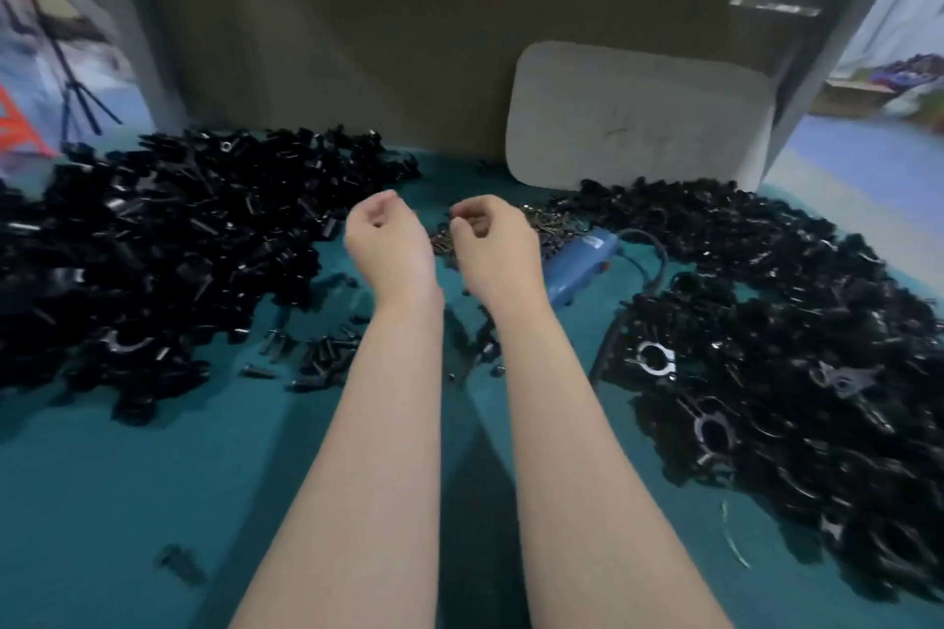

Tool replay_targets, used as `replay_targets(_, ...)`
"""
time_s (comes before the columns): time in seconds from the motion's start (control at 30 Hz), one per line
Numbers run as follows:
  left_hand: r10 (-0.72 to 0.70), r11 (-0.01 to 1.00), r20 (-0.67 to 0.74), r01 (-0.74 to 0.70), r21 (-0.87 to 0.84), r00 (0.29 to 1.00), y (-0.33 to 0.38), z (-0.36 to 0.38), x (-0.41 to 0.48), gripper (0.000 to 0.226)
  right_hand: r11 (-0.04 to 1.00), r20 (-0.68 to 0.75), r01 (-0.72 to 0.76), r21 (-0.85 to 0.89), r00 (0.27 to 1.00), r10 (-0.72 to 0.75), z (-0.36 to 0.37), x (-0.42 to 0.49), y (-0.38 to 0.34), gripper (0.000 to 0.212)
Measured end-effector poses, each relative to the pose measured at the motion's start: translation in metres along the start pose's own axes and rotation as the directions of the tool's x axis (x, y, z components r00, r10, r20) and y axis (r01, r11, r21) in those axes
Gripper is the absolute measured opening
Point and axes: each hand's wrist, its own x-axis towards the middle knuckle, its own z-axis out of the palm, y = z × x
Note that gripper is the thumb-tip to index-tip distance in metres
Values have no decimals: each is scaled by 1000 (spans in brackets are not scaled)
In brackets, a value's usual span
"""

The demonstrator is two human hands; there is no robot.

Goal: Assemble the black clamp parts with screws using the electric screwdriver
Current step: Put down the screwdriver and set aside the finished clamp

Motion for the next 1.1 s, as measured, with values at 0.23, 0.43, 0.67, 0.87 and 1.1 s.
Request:
replay_targets(0.23, 68, 993, -261, -91, -79, 963, 26, -43, 65, 15, 993, 372, 107, -49, 925, -81, 101, 39, -26, 54)
replay_targets(0.43, 124, 984, -266, -152, -87, 956, 30, -37, 81, 18, 998, 574, 53, 24, 817, -57, 145, 56, -27, 52)
replay_targets(0.67, 131, 988, -240, -146, -45, 962, 23, -26, 82, 17, 995, 340, 102, -10, 936, -92, 133, 63, -15, 34)
replay_targets(0.87, 48, 999, -72, -48, 7, 996, 10, -1, 67, 28, 991, 119, -35, 126, 993, 20, 69, 72, -8, 12)
replay_targets(1.1, -65, 996, -9, 66, 64, 998, -1, 17, 44, 18, 987, 252, -24, -161, 966, 64, 33, 72, 11, 26)
